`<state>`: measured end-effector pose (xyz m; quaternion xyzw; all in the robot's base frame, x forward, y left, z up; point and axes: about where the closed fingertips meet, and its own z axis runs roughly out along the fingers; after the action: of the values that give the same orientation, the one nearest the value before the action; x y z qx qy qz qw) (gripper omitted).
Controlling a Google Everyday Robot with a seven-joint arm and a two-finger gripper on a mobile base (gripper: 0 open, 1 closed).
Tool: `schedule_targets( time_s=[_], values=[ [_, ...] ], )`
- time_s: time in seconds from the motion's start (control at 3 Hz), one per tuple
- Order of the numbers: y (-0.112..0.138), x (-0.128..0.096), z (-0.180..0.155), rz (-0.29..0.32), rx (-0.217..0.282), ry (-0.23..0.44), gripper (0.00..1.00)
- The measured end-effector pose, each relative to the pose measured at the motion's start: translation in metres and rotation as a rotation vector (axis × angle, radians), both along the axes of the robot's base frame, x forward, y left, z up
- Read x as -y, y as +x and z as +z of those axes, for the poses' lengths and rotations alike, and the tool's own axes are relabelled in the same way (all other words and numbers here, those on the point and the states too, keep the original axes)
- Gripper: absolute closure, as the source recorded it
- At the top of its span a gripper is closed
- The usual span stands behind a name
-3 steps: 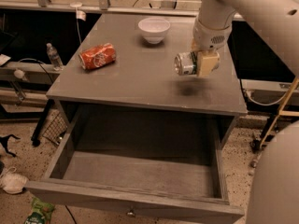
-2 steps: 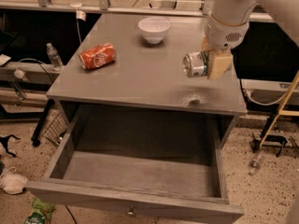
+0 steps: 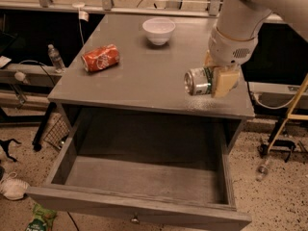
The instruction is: Place 7up can into top drawer
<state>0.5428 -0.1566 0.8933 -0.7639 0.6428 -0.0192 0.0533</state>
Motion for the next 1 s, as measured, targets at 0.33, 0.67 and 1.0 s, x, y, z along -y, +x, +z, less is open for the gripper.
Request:
schedule_targets(
  time_s=[0.33,0.67,1.0],
  values=[
    [-0.019,0.006,-0.007,-0.032,-0.006,-0.004,1.00],
    [-0.069,0.013,-0.023,-0.101,-0.016,-0.024,1.00],
    [-0.109,0.007,-0.053,-0.125,-0.068,-0.039,1.00]
  ],
)
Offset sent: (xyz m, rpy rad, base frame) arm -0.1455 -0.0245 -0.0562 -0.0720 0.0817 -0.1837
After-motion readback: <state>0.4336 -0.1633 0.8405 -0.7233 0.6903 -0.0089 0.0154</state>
